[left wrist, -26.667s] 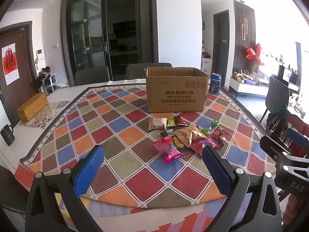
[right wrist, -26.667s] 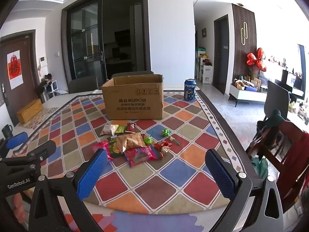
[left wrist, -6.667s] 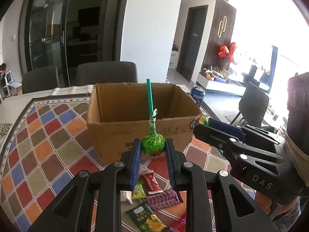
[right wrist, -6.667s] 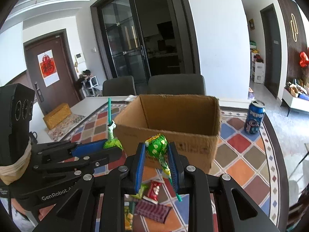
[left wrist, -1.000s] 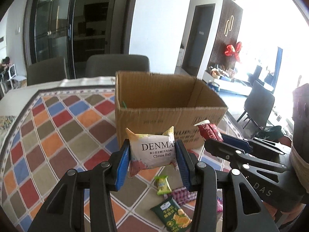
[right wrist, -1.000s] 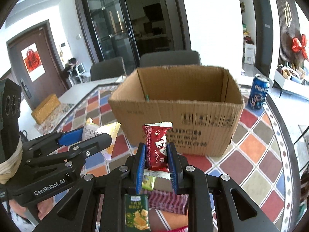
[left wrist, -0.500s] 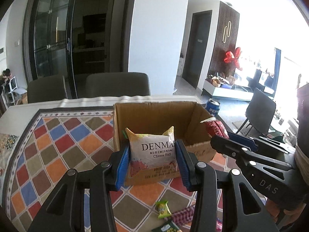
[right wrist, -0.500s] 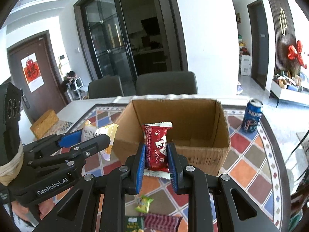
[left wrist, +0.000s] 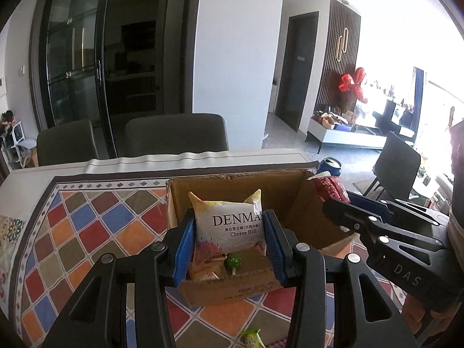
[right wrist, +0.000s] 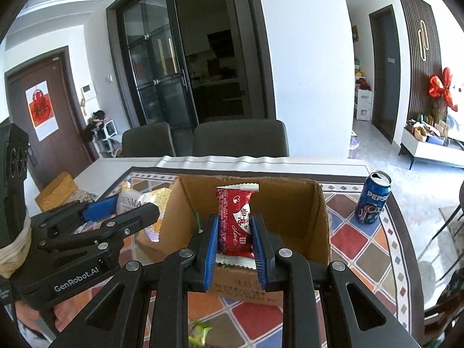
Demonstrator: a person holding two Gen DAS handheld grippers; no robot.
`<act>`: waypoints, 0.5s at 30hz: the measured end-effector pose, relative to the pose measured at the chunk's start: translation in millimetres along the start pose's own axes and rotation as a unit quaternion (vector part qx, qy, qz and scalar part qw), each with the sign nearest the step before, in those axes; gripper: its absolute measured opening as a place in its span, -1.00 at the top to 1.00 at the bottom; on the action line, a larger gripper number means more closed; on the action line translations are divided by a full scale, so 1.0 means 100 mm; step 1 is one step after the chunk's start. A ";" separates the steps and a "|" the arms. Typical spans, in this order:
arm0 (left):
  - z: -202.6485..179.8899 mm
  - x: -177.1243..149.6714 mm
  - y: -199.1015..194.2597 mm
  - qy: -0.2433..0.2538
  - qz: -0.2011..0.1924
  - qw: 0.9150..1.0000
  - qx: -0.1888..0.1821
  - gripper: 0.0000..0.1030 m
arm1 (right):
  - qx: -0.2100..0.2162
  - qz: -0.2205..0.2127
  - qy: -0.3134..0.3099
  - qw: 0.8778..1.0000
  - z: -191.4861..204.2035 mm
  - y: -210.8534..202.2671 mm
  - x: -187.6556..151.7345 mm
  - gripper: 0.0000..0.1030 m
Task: Organize snacks
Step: 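Carry the DENMA bag and red candy into the box and open both tools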
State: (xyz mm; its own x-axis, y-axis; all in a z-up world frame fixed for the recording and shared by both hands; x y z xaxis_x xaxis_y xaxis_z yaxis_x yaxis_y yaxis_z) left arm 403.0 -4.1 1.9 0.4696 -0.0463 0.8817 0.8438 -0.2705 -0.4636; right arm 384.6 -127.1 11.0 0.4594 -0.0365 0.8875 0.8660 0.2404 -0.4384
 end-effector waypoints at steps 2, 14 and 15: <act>-0.01 0.01 0.05 0.000 0.004 1.000 0.000 0.12 | -0.002 0.004 0.001 1.000 -0.03 0.07 0.01 0.53; 0.10 0.08 0.33 -0.003 0.021 0.998 0.051 -0.39 | -0.022 0.016 0.000 1.000 -0.18 0.40 0.04 0.21; 0.09 0.07 0.30 -0.001 0.021 0.998 0.052 -0.39 | -0.034 0.018 0.002 0.999 -0.20 0.39 0.03 0.14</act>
State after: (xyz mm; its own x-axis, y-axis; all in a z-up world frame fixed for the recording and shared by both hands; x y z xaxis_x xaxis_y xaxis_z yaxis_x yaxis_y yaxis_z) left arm 433.8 -3.8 -6.8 0.5062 -0.0530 0.8608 0.8452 -0.1677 -0.5074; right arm 423.9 -137.5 -6.6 0.4912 -0.0326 0.8704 0.8603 0.1749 -0.4789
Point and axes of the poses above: each gripper's, at about its wrist camera, not at the fingertips, and y roughly the way its jaws point, z to its left, x to its top, the point moved 6 cm from there along y, roughly the way its jaws point, and after that the axes turned 8 degrees about -z, right-handed, at the moved point
